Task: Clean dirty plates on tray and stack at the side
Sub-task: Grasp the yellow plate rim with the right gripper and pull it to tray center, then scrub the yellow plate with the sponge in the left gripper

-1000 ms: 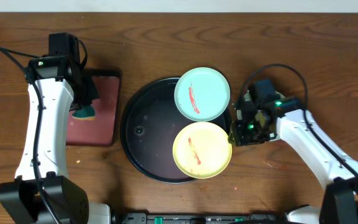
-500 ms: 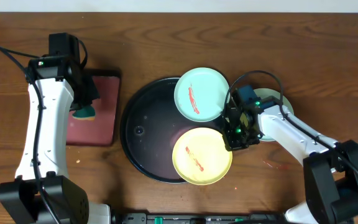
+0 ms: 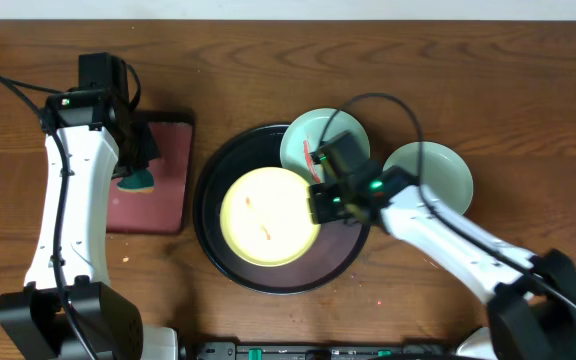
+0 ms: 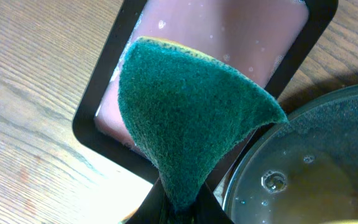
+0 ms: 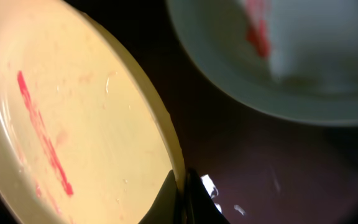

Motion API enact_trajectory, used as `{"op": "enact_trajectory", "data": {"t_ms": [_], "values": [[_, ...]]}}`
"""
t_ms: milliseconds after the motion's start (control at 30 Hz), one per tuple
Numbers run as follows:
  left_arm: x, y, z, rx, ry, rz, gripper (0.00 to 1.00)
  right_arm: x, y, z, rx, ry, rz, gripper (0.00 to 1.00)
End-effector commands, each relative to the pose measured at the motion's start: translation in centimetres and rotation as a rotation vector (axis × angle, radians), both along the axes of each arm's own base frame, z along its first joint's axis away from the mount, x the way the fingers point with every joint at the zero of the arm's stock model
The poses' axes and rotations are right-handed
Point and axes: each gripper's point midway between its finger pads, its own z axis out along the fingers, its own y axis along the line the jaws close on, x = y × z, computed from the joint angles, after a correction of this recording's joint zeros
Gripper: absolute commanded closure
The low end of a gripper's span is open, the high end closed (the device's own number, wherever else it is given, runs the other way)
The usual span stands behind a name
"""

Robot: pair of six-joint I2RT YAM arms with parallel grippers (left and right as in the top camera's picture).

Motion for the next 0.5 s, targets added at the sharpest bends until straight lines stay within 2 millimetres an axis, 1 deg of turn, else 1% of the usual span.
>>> {"op": "enact_trajectory", "data": {"t_ms": [0, 100, 233, 400, 467], "values": [[0.3, 0.1, 1.1, -0.009, -0.045, 0.066, 0.93, -0.1, 1.3, -2.6, -0.056, 0.043, -0.099, 0.99], [0.4, -0.7, 1.0, -0.019, -0.051, 0.09, 0.92, 0.1, 1.9, -3.3, -0.061, 0.074, -0.091, 0.99], [0.3, -2.3, 0.5, -0.034, -0.045, 0.101, 0.93, 0.1, 2.4, -4.3, -0.085, 0.11, -0.084, 0.99], [-0.3, -5.8, -0.9, -0.089, -0.007, 0.059, 0.93, 0.1, 2.5, -5.2, -0.095, 0.141, -0.093, 0.99], [-1.1, -7.5, -1.9, -0.097, 0.026, 0.036, 0.93, 0.2, 2.3, -5.5, -0.093, 0.158, -0.099, 0.99]]}}
